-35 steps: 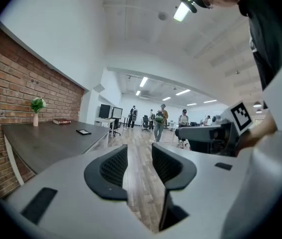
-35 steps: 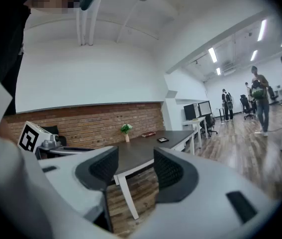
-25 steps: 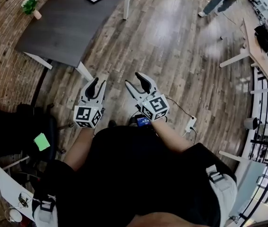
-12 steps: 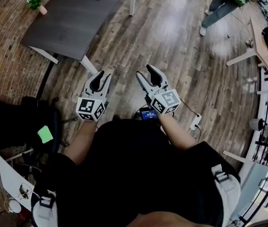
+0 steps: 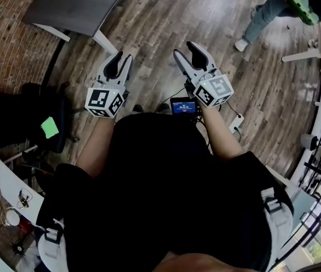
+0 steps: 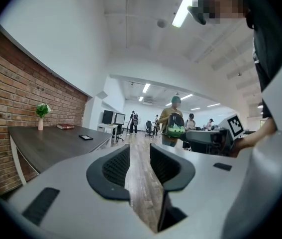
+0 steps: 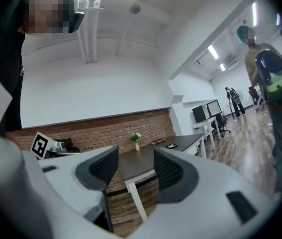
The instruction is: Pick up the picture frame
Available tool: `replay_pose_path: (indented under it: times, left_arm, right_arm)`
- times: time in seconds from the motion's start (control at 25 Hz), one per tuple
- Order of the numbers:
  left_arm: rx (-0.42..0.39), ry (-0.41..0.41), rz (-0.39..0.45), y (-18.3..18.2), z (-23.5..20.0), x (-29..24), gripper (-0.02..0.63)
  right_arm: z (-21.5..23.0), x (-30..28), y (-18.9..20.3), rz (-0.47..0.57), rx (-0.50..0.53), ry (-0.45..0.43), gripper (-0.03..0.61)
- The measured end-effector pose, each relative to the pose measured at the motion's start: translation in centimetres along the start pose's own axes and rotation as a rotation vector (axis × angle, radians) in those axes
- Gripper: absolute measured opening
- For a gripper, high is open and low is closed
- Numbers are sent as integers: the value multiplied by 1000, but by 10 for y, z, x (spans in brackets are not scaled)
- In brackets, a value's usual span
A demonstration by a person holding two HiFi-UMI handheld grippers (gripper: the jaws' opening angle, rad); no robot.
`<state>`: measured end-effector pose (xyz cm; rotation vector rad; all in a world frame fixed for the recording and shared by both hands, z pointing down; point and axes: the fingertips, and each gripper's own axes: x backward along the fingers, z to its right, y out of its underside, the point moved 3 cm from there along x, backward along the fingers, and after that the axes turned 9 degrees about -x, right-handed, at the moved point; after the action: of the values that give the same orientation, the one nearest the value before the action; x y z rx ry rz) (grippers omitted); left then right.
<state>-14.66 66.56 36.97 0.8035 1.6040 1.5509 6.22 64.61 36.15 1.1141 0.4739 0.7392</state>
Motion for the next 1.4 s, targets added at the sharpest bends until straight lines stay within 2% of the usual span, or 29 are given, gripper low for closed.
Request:
replay_pose_path:
  times: [0.28,0.6,0.8,1.08,1.4]
  left_arm:
    - [12,-41,-13,10,17,11,118]
    - [29,-65,-4,20,14,3,112]
    - [57,-57,4,26,0,-14,110]
    - [78,-26,-7,31,-42,-82,109]
    - [96,2,12,19,-132,-179,107]
  right_arm:
    - [-8,3,8,-22,-47,-103,224]
    - [5,-1,14,-14,-92,-121,224]
    - [22,-22,17,-15,-98,-85,224]
    - [76,-72,11,-25,-141,-41,224]
    - [134,-173,-16,-44,-106,22,224]
